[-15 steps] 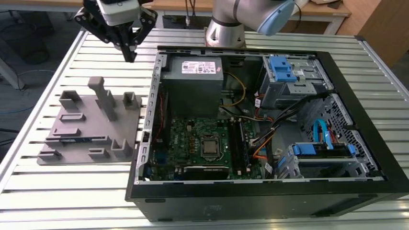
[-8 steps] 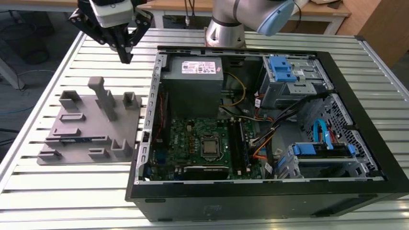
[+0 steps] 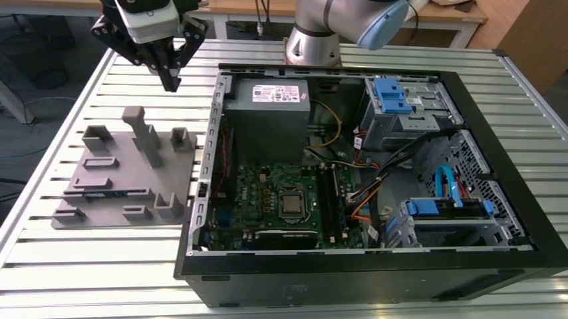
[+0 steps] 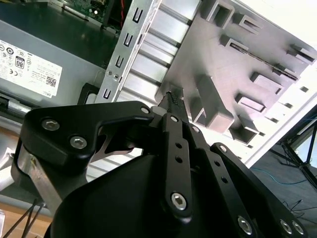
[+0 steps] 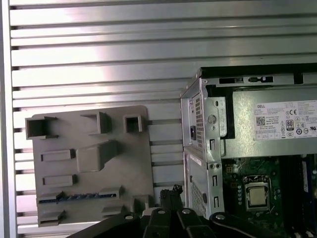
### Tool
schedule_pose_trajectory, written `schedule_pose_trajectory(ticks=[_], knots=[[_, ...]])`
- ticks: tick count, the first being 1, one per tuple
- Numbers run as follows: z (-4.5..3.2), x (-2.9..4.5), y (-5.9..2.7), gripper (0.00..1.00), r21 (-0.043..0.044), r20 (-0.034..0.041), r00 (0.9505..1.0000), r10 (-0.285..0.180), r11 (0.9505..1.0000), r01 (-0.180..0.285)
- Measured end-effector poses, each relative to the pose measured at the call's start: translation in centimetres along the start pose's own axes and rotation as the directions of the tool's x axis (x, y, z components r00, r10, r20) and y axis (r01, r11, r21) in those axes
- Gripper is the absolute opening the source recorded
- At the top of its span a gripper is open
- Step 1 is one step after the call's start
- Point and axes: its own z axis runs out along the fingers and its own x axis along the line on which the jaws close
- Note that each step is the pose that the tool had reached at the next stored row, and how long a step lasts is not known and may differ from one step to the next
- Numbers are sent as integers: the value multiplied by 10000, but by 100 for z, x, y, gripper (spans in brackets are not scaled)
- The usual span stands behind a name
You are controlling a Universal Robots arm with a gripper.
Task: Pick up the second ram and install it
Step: 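Reach for the second ram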
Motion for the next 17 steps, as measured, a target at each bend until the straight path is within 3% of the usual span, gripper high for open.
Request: schedule_pose_trajectory(ticks=[13, 17], knots=[[43, 36, -93, 11, 0, 0, 10000, 0, 10000, 0], [102, 38, -128, 11, -1, 0, 10000, 0, 10000, 0]])
